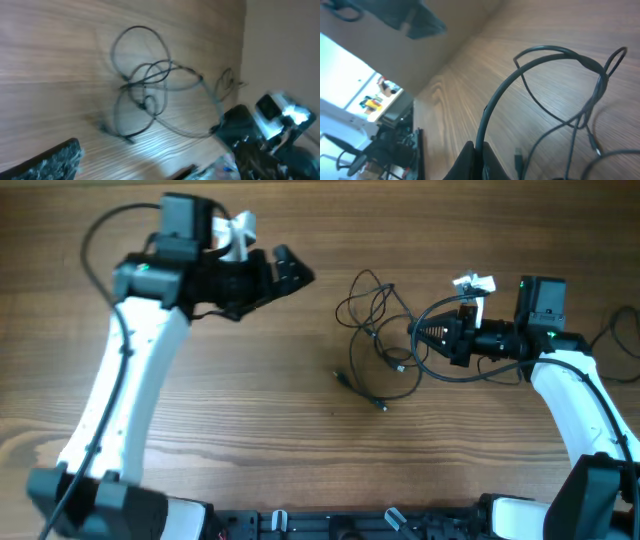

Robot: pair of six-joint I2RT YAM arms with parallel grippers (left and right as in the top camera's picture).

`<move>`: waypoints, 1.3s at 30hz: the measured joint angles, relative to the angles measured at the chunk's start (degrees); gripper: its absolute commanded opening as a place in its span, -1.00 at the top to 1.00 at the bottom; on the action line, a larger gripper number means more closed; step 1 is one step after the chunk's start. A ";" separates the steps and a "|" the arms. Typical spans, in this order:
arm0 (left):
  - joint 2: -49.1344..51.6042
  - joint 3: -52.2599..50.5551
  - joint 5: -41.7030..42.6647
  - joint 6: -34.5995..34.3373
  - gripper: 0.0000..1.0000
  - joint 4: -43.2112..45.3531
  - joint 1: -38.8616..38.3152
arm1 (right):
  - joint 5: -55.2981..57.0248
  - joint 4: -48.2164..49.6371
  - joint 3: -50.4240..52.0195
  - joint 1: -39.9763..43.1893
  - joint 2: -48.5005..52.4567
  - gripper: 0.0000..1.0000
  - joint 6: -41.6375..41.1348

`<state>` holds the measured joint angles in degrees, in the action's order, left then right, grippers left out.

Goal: Untangle cables

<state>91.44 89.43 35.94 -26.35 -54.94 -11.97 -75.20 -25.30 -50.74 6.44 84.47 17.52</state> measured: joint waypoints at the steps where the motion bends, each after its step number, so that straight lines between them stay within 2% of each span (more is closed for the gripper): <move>1: 1.40 0.00 0.00 -4.11 -1.00 1.70 -1.29 | -0.48 0.07 0.00 -0.13 0.00 0.91 0.20; 7: 10.40 0.00 -0.02 -30.77 -1.00 11.02 -8.87 | -1.20 0.02 0.00 -3.23 0.00 0.91 0.44; 8: 11.89 0.00 -0.02 -34.27 -0.86 12.83 -10.34 | -0.98 0.02 0.00 -4.02 0.00 0.91 0.44; 11: 15.52 0.00 -0.39 -40.98 0.14 17.55 -14.56 | -0.33 -0.13 0.00 -5.57 0.00 0.92 0.37; 12: 16.39 0.00 -1.11 -42.40 0.56 18.05 -15.76 | -0.15 -0.39 0.00 -5.70 0.00 0.91 0.33; 13: 16.92 0.00 -2.03 -43.23 0.85 18.05 -16.33 | -0.07 -0.68 0.00 -5.70 0.00 0.91 0.33; 14: 17.31 0.00 -2.86 -43.85 0.92 17.84 -16.55 | 0.09 -1.22 0.00 -5.68 -0.11 0.91 0.35; 18: 17.75 0.00 -4.31 -44.65 0.92 17.00 -15.10 | 2.34 -3.34 0.00 -5.53 -2.14 0.91 0.22; 20: 17.75 0.00 -3.17 -42.91 0.92 16.22 -13.68 | 6.19 -6.71 0.00 -4.63 -4.35 0.91 0.11; 24: 17.77 0.07 -4.87 -37.73 0.92 10.01 -4.57 | 17.33 -15.52 0.04 1.49 -15.06 0.91 -0.35; 27: 17.77 0.13 -4.98 -33.64 0.92 3.76 2.34 | 26.49 -15.65 0.04 7.39 -23.54 0.91 -5.92; 30: 17.75 0.15 -4.52 -29.77 0.92 -1.97 6.54 | 30.56 -15.65 0.04 9.97 -27.58 0.91 -9.79; 35: 17.77 0.15 -4.37 -23.39 0.92 -3.69 10.97 | 35.85 -15.98 0.04 9.97 -31.32 0.92 -14.40; 37: 17.77 0.15 -4.90 -21.73 0.92 -4.79 13.64 | 49.79 -16.57 0.04 10.23 -33.35 0.91 -24.33; 39: 17.77 0.15 -5.31 -20.83 0.92 -6.45 16.92 | 59.21 -17.25 0.04 10.67 -34.58 0.91 -31.61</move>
<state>109.21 89.58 30.63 -47.18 -61.39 4.95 -15.99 -42.54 -50.70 17.10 49.89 -14.09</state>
